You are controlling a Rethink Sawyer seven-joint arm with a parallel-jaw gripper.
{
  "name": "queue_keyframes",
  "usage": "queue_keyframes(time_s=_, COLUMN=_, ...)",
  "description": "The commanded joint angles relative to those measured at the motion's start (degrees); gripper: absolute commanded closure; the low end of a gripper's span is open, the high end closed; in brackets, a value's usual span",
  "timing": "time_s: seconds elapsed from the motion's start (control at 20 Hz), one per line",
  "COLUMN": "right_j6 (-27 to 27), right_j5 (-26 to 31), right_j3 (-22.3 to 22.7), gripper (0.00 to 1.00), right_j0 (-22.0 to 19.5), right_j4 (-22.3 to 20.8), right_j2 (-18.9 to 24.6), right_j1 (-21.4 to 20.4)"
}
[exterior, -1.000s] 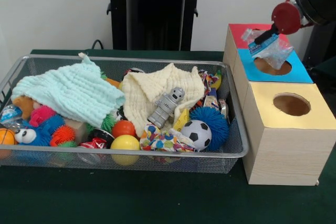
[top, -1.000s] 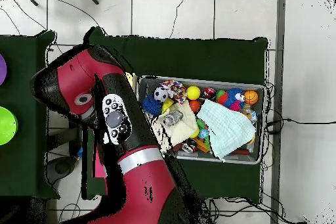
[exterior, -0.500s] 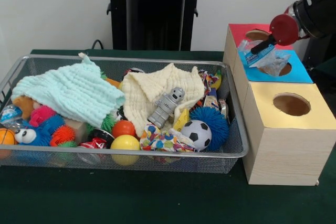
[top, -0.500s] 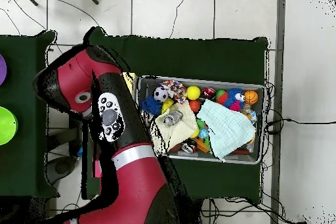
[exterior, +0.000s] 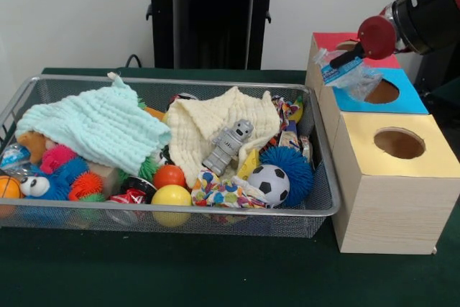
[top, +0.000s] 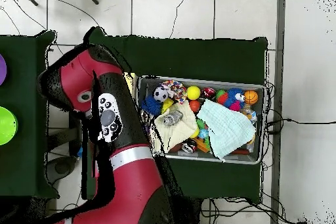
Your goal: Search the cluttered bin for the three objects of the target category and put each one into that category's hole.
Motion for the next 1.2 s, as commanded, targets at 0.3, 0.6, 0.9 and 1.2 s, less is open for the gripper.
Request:
queue_keyframes(time_s=0.3, right_j6=4.2, right_j5=2.6, right_j3=-1.2, gripper=1.00, right_j0=-1.6, right_j4=2.1, right_j2=-1.6, right_j1=4.3)
queue_keyframes(time_s=0.6, right_j6=5.7, right_j5=-2.5, right_j3=0.9, gripper=1.00, right_j0=-2.9, right_j4=8.1, right_j2=0.3, right_j1=5.3)
queue_keyframes(time_s=0.9, right_j6=6.8, right_j5=-1.8, right_j3=-0.6, gripper=1.00, right_j0=-1.9, right_j4=10.6, right_j2=-0.3, right_j1=6.3)
queue_keyframes(time_s=1.2, right_j6=7.1, right_j5=0.3, right_j3=-1.4, gripper=1.00, right_j0=-1.0, right_j4=11.2, right_j2=-1.6, right_j1=6.5)
